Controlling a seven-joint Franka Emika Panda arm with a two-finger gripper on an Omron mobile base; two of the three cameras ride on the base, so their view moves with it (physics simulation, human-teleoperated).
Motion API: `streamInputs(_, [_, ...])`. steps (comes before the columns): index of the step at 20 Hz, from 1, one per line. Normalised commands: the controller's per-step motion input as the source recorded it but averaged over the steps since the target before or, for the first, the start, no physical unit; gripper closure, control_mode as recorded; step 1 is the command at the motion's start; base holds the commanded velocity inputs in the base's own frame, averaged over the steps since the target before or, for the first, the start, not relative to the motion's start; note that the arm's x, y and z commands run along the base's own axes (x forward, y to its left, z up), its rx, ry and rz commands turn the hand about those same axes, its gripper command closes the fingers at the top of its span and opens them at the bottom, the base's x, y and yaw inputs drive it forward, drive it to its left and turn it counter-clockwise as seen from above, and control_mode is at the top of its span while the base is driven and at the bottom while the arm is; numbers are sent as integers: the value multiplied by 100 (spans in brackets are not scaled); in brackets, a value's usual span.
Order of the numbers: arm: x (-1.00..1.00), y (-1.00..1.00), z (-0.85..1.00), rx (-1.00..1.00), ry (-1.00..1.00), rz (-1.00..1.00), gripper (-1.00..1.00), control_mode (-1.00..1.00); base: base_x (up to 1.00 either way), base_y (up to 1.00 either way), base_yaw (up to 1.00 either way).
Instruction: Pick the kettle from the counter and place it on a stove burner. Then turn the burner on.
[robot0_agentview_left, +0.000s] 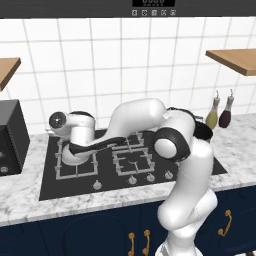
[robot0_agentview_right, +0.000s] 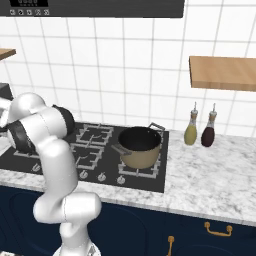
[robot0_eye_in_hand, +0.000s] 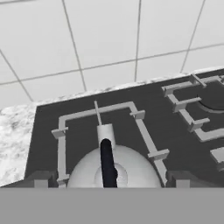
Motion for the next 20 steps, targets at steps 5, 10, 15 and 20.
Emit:
streamInputs(5, [-100, -45, 35, 13, 34, 3, -100, -100, 0, 0, 0])
streamInputs(10, [-100, -61, -37, 4, 48, 11, -100, -100, 0, 0, 0])
streamInputs(15, [-53, -62, -98, -1, 33, 13, -100, -100, 0, 0, 0])
streamInputs(20, [6, 11, -52, -1, 0, 8, -100, -100, 0, 0, 0])
